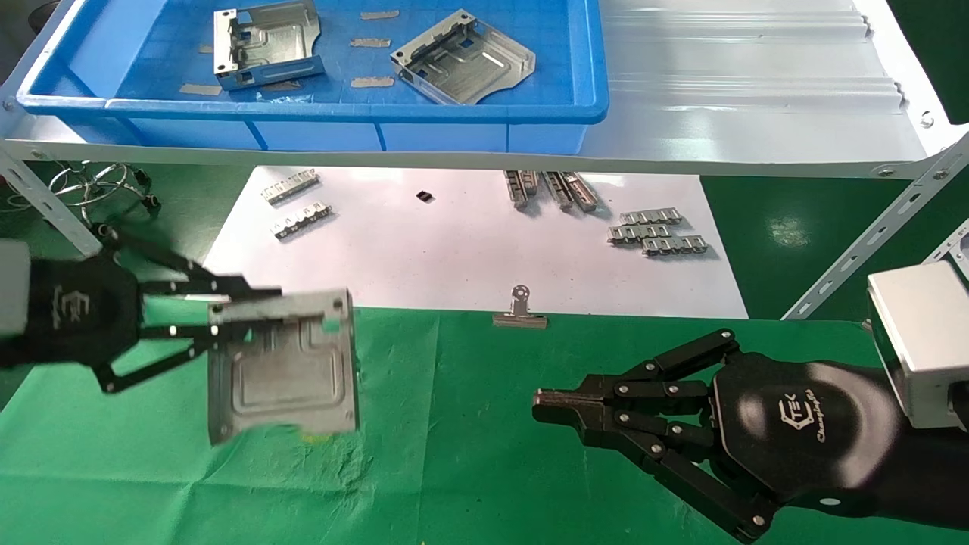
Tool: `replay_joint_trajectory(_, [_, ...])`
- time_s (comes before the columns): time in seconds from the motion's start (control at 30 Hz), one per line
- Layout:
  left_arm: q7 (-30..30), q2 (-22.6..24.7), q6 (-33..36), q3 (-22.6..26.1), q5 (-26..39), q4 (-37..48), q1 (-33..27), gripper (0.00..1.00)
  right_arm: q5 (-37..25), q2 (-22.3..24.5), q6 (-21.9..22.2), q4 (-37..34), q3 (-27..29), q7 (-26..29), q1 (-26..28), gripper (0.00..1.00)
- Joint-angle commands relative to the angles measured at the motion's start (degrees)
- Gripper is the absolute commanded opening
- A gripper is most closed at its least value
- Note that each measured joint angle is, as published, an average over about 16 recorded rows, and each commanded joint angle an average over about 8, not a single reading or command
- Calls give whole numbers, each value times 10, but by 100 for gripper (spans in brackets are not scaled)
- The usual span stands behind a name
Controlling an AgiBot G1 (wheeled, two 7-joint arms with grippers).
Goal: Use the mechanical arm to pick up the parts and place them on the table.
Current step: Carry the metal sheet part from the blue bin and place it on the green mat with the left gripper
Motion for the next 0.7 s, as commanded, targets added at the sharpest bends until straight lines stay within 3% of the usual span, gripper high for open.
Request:
replay_joint_trajectory(0.03, [11, -17, -2, 26, -9, -30, 17, 0, 0, 0, 0, 0, 0, 0, 0, 0])
replay_joint_trajectory(0.33, [72, 13, -10, 108, 16, 3, 35, 0, 0, 0, 0, 0, 0, 0, 0, 0])
replay_joint_trajectory(0.7, [153, 71, -46, 129, 45, 129, 31, 0, 0, 0, 0, 0, 0, 0, 0, 0])
